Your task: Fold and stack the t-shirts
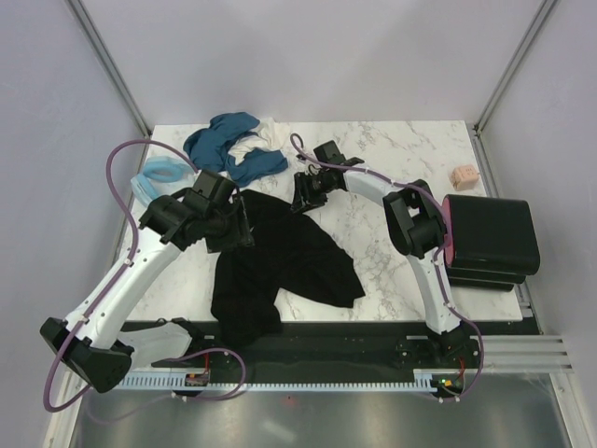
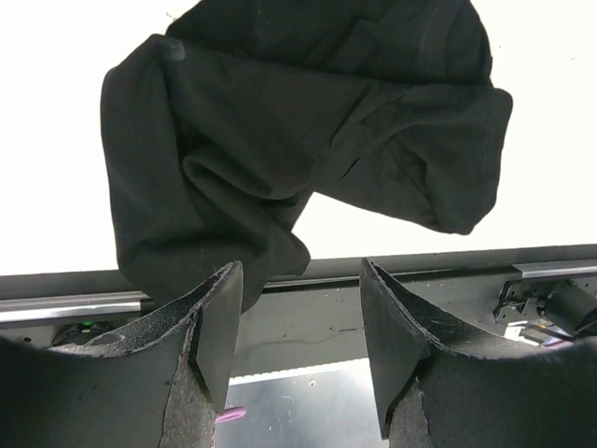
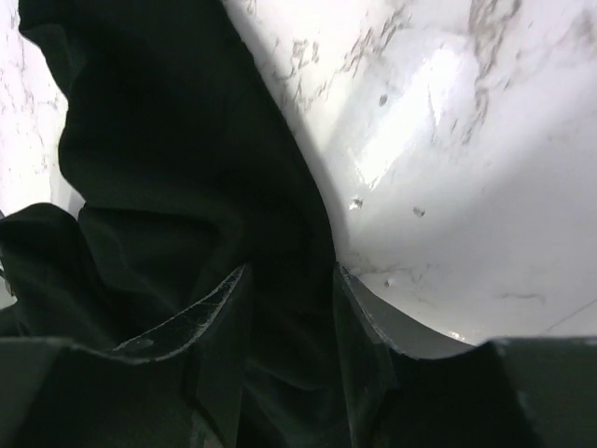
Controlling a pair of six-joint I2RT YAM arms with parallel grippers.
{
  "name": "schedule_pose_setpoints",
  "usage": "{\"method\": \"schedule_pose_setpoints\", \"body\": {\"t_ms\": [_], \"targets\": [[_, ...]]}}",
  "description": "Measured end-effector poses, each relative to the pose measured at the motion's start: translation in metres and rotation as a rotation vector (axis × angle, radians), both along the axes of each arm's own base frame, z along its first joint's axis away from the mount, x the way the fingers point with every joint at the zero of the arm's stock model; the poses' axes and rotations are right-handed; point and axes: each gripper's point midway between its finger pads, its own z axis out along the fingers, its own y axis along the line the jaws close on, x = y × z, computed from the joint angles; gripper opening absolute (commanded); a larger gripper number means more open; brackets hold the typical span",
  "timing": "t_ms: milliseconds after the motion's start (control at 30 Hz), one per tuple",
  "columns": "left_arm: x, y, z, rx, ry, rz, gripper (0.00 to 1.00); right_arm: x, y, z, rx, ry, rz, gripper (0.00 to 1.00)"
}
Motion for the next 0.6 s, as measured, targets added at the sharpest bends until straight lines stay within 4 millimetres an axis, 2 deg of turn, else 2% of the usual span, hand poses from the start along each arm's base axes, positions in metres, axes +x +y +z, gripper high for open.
{"method": "schedule_pose_setpoints", "body": {"t_ms": [33, 67, 167, 200, 233, 300, 333, 600], "targets": [[0.001, 0.0, 0.0, -0.001, -0.001, 0.0, 0.61, -0.002, 0.0, 0.001, 0.003, -0.002, 0.003, 0.54], [0.001, -0.001, 0.0, -0.002, -0.004, 0.0, 0.6, -0.005, -0.001, 0.001, 0.0, 0.002, 0.004, 0.54], [0.003, -0.001, 0.001, -0.007, -0.012, 0.003, 0.6, -0.015, -0.004, 0.003, 0.0, 0.015, 0.011, 0.48], [0.004, -0.001, 0.001, -0.008, -0.012, 0.005, 0.6, -0.017, -0.004, 0.002, 0.002, 0.021, 0.014, 0.4], [0.004, -0.001, 0.001, -0.007, -0.011, 0.005, 0.6, -0.019, -0.004, 0.002, 0.005, 0.025, 0.018, 0.24], [0.004, -0.001, 0.0, -0.007, -0.011, 0.005, 0.6, -0.023, -0.004, 0.0, 0.008, 0.038, 0.027, 0.11], [0.004, -0.001, 0.0, -0.007, -0.011, 0.006, 0.6, -0.024, -0.003, 0.0, 0.01, 0.042, 0.029, 0.0], [0.001, 0.001, -0.002, -0.006, -0.011, 0.007, 0.6, -0.023, -0.004, -0.006, -0.073, -0.005, 0.004, 0.0]]}}
